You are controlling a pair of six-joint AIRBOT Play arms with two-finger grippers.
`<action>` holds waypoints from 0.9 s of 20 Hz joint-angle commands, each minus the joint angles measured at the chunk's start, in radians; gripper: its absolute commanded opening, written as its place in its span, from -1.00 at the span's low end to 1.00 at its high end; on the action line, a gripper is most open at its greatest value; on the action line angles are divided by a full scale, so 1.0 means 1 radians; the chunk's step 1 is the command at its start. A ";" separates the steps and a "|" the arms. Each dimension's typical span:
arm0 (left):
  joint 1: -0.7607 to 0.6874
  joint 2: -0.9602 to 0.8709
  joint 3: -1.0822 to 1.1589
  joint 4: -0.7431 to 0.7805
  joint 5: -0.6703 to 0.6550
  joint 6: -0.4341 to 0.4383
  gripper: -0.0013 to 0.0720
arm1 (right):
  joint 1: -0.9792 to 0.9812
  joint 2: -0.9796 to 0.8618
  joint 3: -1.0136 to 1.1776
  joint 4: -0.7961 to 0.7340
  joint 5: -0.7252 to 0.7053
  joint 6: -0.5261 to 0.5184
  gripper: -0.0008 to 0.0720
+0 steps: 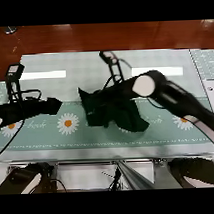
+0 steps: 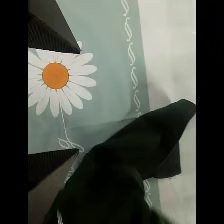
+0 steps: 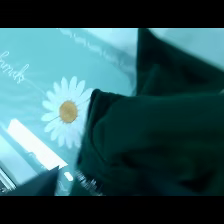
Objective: Fold the shirts.
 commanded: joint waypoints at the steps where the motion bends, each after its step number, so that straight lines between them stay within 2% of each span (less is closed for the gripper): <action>1: -0.001 -0.051 0.000 -0.003 -0.062 0.009 0.95 | -0.043 -0.089 -0.001 0.202 0.004 -0.085 0.75; 3: 0.000 -0.067 0.000 -0.001 -0.163 0.010 0.95 | -0.182 -0.024 0.042 0.141 0.158 -0.097 0.75; 6: 0.000 -0.069 -0.006 0.001 -0.315 0.036 0.95 | -0.447 0.148 0.037 -0.118 0.366 -0.043 0.75; 7: 0.000 -0.069 -0.026 -0.010 -0.338 0.033 0.95 | -0.534 0.219 -0.002 -0.220 0.405 -0.012 0.75; 9: -0.001 -0.074 -0.120 -0.131 -0.303 0.036 0.95 | -0.684 0.359 -0.150 -0.315 0.413 0.038 0.75; 13: 0.000 -0.162 -0.291 -0.412 -0.150 0.176 0.95 | -0.834 0.590 -0.563 -0.222 0.363 0.045 0.72; 17: -0.001 -0.290 -0.295 -0.721 -0.054 0.446 0.95 | -0.830 0.665 -0.810 -0.088 0.321 0.034 0.72; 18: -0.001 -0.323 -0.295 -0.769 -0.031 0.486 0.94 | -0.830 0.665 -0.851 -0.032 0.306 0.019 0.72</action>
